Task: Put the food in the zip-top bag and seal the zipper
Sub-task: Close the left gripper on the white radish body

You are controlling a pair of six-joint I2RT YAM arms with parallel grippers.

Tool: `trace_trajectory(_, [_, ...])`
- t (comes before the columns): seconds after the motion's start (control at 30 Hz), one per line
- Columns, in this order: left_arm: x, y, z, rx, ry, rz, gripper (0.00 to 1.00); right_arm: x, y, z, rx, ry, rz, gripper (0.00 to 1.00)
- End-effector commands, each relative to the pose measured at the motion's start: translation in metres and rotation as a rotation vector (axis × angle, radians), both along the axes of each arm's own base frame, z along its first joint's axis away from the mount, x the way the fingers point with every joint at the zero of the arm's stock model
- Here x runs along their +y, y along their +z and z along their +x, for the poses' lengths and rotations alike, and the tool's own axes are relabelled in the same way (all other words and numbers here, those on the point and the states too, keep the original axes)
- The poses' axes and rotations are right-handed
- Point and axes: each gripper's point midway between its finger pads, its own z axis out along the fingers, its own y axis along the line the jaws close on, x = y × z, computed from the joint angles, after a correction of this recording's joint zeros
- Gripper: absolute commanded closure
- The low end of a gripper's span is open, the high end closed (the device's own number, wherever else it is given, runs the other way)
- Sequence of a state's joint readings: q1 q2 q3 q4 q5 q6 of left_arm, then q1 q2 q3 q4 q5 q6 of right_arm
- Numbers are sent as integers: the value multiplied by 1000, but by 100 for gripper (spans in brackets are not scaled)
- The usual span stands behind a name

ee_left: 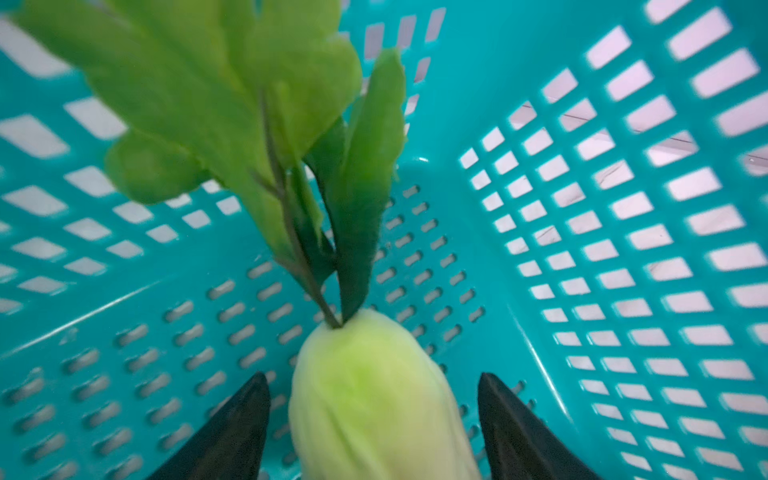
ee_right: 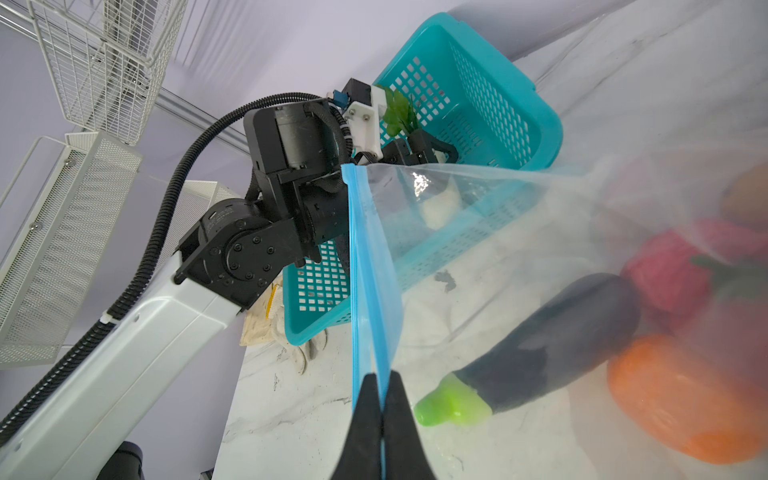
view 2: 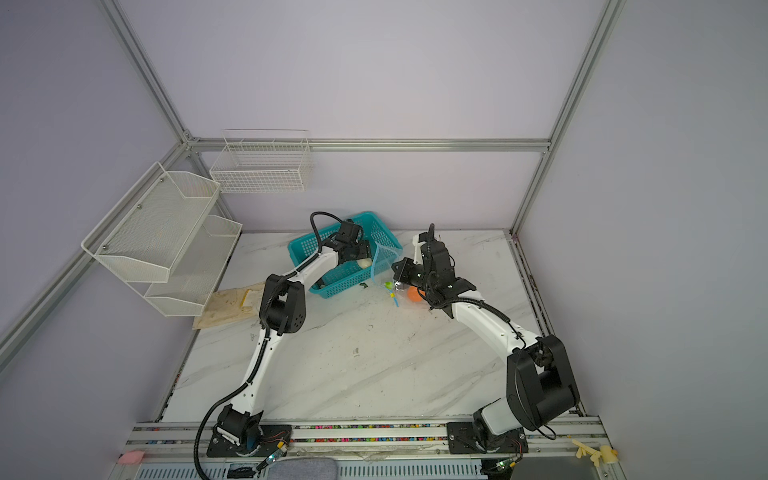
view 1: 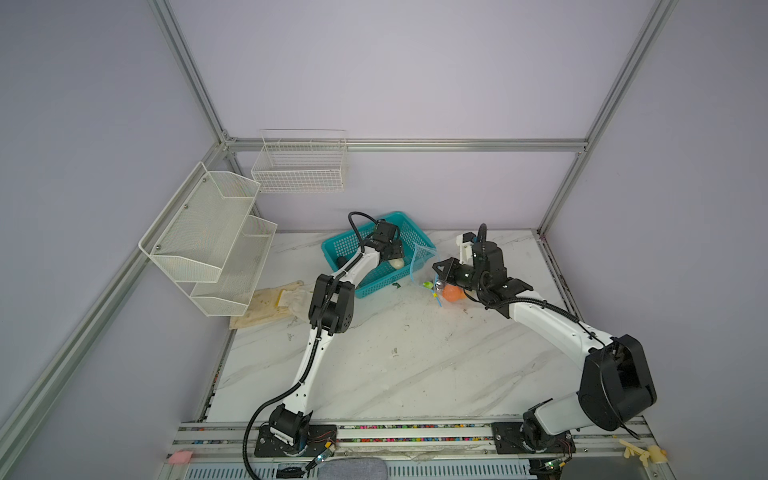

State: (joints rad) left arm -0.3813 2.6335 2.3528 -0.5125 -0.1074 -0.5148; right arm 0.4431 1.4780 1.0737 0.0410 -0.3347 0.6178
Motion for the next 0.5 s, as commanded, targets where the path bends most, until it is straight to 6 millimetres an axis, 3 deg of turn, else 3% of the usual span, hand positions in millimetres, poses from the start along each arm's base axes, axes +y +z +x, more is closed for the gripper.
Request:
trace_trajectory(0.0, [0, 46, 24, -124, 16, -60, 25, -1, 18, 2, -45, -3, 23, 100])
trace_trajectory(0.1, [4, 45, 28, -129, 13, -64, 24, -1, 17, 2, -43, -4, 22, 100])
trace_trajectory(0.37, [13, 38, 36, -144, 16, -87, 10, -1, 19, 3, -47, -2, 20, 100])
trace_trajectory(0.47, [12, 38, 38, -153, 14, -92, 10, 0, 18, 4, -45, 1, 23, 100])
